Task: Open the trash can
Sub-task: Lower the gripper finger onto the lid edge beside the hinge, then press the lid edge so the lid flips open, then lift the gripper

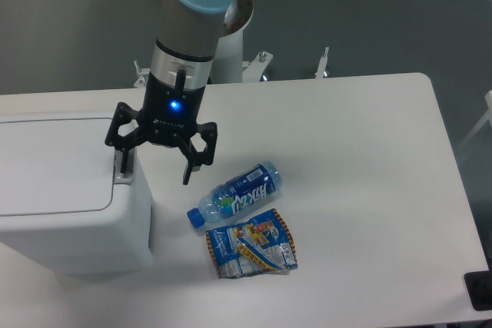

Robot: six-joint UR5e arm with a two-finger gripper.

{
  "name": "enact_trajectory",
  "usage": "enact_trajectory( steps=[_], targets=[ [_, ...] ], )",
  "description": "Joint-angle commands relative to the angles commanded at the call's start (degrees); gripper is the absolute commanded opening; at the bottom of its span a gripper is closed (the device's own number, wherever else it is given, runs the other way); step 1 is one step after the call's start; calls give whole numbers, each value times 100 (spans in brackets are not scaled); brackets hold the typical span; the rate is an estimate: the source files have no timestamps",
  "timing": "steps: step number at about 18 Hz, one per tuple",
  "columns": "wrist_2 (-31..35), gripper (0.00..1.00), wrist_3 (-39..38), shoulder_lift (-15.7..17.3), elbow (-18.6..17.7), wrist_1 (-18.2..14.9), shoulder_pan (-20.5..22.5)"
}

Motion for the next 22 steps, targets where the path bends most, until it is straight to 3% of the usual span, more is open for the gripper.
enact_trajectory(
  steps=[10, 17, 22],
  targets=[
    [0, 100, -9, 17, -18, -9, 0],
    [-18, 100, -35, 132, 272, 18, 96],
    [9, 100, 341, 62, 676, 0, 509]
  ],
)
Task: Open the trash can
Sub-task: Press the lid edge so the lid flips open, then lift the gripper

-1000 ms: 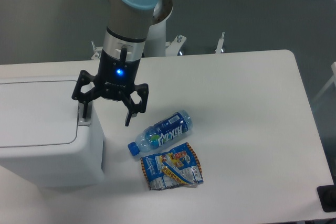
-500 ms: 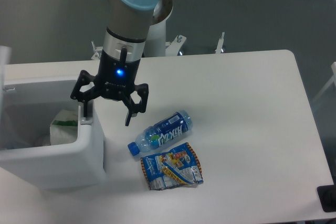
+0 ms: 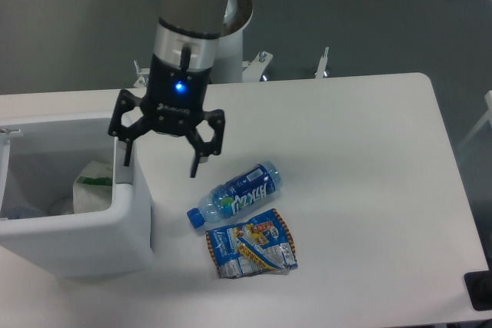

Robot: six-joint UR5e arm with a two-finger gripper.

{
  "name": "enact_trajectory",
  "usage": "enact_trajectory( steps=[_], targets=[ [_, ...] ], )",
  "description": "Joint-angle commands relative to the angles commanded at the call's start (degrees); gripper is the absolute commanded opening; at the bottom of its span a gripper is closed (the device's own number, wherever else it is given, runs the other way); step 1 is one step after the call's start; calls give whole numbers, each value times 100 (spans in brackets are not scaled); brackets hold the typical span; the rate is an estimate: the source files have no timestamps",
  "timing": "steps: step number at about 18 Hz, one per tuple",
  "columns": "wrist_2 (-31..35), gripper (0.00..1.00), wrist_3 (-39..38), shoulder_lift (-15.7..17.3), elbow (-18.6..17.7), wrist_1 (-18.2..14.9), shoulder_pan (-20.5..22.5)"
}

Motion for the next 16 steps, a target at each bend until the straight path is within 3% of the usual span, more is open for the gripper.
enact_trajectory(
  steps=[6, 11, 16],
  targets=[
    [61, 100, 1247, 35, -52, -9, 677],
    [1334, 100, 2083, 79, -193, -9, 774],
    [1389, 100, 2278, 158, -245, -18, 880]
  ],
)
